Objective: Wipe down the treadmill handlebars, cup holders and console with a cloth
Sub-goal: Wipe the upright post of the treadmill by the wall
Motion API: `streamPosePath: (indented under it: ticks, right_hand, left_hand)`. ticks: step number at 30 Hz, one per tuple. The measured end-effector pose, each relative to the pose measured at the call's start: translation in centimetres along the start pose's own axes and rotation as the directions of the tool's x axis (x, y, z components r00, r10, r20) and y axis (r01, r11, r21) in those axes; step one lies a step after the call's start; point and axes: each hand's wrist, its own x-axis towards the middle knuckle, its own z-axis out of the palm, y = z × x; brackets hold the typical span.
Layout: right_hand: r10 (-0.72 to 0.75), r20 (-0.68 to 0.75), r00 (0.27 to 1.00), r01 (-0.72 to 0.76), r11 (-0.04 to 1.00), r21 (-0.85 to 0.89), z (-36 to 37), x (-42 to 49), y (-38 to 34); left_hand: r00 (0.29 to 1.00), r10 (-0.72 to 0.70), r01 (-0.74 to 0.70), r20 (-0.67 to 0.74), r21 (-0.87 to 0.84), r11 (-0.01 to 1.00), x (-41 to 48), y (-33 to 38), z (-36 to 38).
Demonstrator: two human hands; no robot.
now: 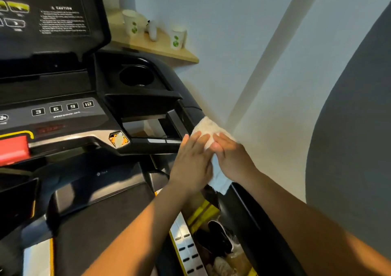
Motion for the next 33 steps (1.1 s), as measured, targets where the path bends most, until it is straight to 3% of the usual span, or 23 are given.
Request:
streamPosePath:
  ticks: [2,4,6,8,11,15,18,23,29,33]
  right_hand:
    - [0.010,-0.012,1.000,-0.009,0.994,0.107,-0.1,-0.2,0.4]
    - [0.069,-0.016,0.997,-0.067,0.992,0.108,-0.6,-1.4,0.5]
    - [0.141,0.133,0.981,-0.157,0.980,0.120,-0.2,-3.5,1.2]
    - [0.136,0.235,0.962,-0.149,0.988,0.038,-0.3,-4.4,1.4]
    - [0.134,0.264,0.955,-0.125,0.991,-0.053,-0.5,-3.5,0.5]
    - [0.144,0.187,0.972,-0.137,0.989,-0.051,0.1,-1.1,-0.4]
    - [0.165,0.159,0.973,-0.160,0.986,-0.045,0.3,0.4,-1.0]
    - [0.150,0.068,0.986,-0.149,0.989,-0.018,0.2,-0.2,-0.7]
    - [0.184,0.057,0.981,-0.187,0.981,0.050,0.7,-2.3,0.0]
    - [0.200,0.043,0.979,-0.204,0.970,0.129,0.6,-4.0,0.8]
  left_hand:
    - [1.000,0.014,-0.014,0.009,-0.029,0.999,0.5,-0.2,0.4]
    - [1.000,-0.013,0.011,-0.011,-0.091,0.996,-0.3,0.3,1.1]
    - [0.999,-0.041,0.036,-0.027,-0.145,0.989,-1.5,1.1,1.5]
    - [0.999,-0.049,0.046,-0.010,-0.172,0.984,-2.5,2.0,1.8]
    - [0.999,-0.034,0.034,0.003,-0.127,0.991,-2.7,2.3,2.0]
    - [0.999,-0.039,0.039,0.009,-0.047,0.998,-0.4,1.0,1.3]
    - [0.991,-0.100,0.105,0.087,-0.054,0.993,1.5,-0.5,0.5]
    - [0.993,-0.062,0.071,0.104,-0.090,0.993,1.8,-0.7,-0.4]
    - [1.000,-0.030,0.031,0.005,-0.165,0.986,-0.4,0.1,1.1]
    - [0.998,-0.003,-0.003,-0.063,-0.103,0.995,-1.7,1.1,1.7]
